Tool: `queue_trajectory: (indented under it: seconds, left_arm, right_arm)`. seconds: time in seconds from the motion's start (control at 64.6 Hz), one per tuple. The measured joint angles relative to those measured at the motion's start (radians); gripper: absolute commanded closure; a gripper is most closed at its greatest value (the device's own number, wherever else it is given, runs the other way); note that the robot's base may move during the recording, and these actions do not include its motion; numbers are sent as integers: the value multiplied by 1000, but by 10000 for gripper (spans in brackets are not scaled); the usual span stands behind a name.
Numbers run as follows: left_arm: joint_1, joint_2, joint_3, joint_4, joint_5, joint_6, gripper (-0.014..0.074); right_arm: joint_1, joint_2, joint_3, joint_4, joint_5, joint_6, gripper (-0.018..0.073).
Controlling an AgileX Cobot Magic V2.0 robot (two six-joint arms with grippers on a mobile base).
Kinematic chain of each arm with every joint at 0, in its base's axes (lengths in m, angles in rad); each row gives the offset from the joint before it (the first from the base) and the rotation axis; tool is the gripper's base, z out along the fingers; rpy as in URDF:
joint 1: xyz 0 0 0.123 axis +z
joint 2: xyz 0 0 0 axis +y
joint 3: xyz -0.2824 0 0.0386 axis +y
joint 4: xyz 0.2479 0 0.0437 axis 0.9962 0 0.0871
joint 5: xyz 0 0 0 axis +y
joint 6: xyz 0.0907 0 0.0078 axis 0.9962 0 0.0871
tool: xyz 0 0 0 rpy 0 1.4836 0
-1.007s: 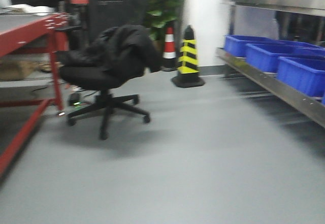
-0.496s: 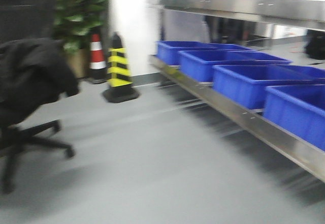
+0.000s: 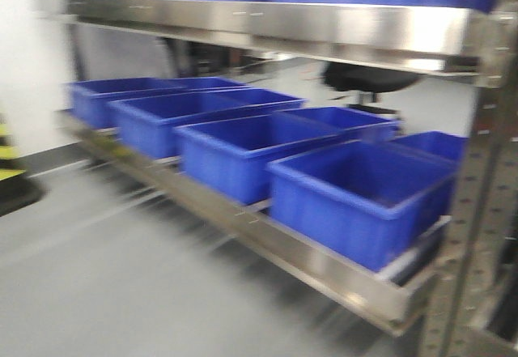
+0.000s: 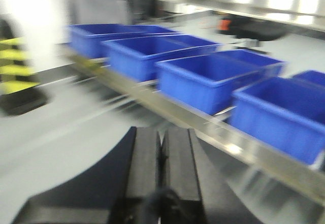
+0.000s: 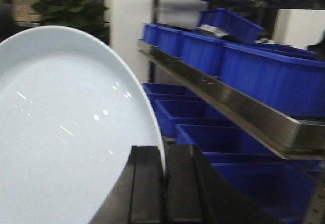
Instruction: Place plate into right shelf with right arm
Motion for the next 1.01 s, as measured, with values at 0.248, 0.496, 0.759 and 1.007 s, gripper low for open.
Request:
queue_trajectory:
  seconds: [0.248, 0.496, 0.759, 1.007]
  left_arm:
    - [0, 0, 0, 0, 0, 0, 643]
    - [0, 0, 0, 0, 0, 0, 643]
    - [0, 0, 0, 0, 0, 0, 643]
    - [0, 0, 0, 0, 0, 0, 643]
  right_arm:
    - [0, 0, 0, 0, 0, 0, 490]
    - [0, 0, 0, 0, 0, 0, 490]
    - [0, 0, 0, 0, 0, 0, 490]
    - [0, 0, 0, 0, 0, 0, 490]
